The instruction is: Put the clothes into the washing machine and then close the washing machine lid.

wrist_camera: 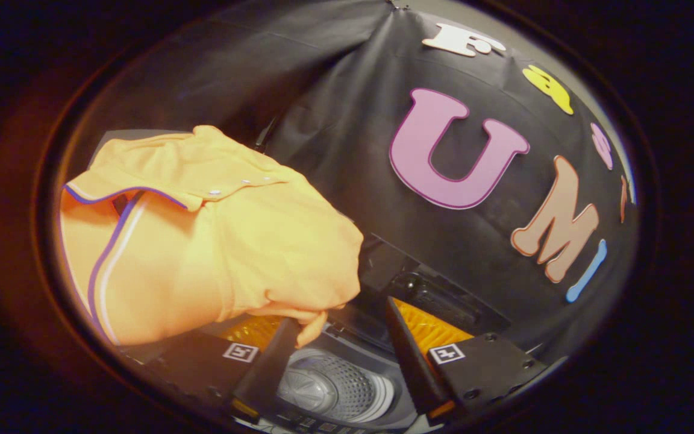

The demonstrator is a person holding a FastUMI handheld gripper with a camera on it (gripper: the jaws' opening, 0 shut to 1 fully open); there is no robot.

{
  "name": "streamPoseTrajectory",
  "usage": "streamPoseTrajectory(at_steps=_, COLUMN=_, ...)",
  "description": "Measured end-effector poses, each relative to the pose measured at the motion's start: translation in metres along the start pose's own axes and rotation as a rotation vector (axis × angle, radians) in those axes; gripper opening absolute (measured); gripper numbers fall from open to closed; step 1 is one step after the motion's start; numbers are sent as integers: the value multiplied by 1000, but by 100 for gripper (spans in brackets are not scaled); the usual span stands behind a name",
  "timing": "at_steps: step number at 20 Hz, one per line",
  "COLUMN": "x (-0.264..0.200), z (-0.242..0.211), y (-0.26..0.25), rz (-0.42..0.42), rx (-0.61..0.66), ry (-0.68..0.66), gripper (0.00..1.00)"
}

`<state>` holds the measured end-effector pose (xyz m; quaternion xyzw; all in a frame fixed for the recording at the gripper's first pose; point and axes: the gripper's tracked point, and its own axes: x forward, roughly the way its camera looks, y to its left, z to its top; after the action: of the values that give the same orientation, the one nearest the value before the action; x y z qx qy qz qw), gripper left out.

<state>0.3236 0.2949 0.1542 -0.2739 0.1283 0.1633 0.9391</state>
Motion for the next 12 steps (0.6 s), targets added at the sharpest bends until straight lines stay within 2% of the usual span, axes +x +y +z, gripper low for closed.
streamPoseTrajectory(at_steps=3, x=13, z=6, y=-7, rz=-30, rx=-4, ry=-22, gripper=23)
streamPoseTrajectory(at_steps=4, x=3, z=5, y=-2, rz=-34, rx=-5, ry=-14, gripper=5)
streamPoseTrajectory(at_steps=8, x=-4, z=3, y=-14, rz=-44, rx=77, ry=-17, gripper=5)
streamPoseTrajectory(at_steps=12, x=-18, z=-10, y=-63, rz=-137, rx=120, ry=4, gripper=5)
